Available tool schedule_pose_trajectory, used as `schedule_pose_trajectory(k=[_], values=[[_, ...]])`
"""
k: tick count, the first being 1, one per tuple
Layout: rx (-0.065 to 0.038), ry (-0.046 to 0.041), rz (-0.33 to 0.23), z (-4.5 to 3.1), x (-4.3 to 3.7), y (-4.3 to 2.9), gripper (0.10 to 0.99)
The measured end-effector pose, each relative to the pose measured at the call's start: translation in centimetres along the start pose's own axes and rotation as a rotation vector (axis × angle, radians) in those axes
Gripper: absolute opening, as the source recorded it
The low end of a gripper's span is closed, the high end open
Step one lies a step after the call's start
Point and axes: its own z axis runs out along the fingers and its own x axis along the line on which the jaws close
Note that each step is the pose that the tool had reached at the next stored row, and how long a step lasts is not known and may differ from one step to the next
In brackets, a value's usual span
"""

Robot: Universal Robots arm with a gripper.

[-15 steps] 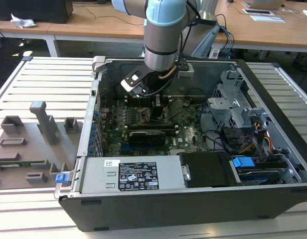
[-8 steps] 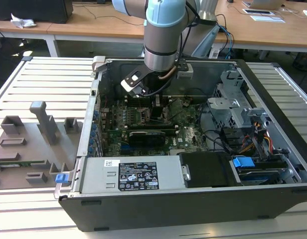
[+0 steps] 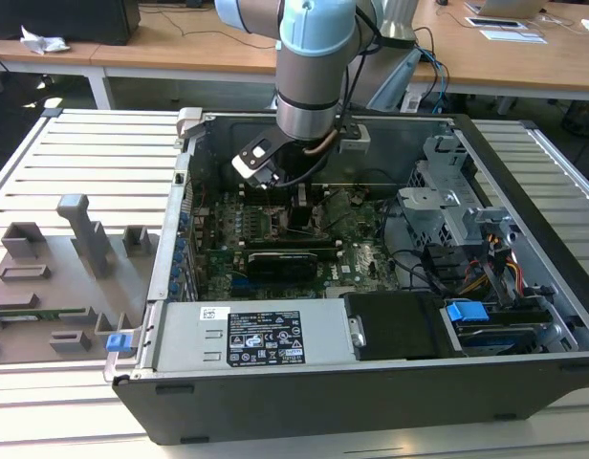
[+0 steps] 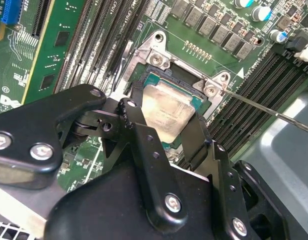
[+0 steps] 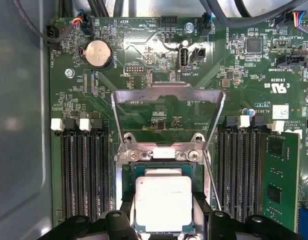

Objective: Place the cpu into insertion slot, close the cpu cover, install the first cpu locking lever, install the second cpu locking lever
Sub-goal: 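Place the cpu into insertion slot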

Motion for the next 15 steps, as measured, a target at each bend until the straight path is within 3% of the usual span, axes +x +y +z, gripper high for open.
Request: schedule_pose_trajectory(k=[10,11,13,14,15], values=[[0.0,0.0003,0.0,0.13,0.01,0.01,0.545],[-0.001,0.0007,0.0,0.16,0.02,0.02,0.557],[0.0,0.0,0.0,0.14,0.0,0.01,0.678],[0.0,-0.0002,0.0,0.0,0.0,0.0,0.678],[0.0,-0.0005,0.0,-0.64,0.02,-0.01,0.678]])
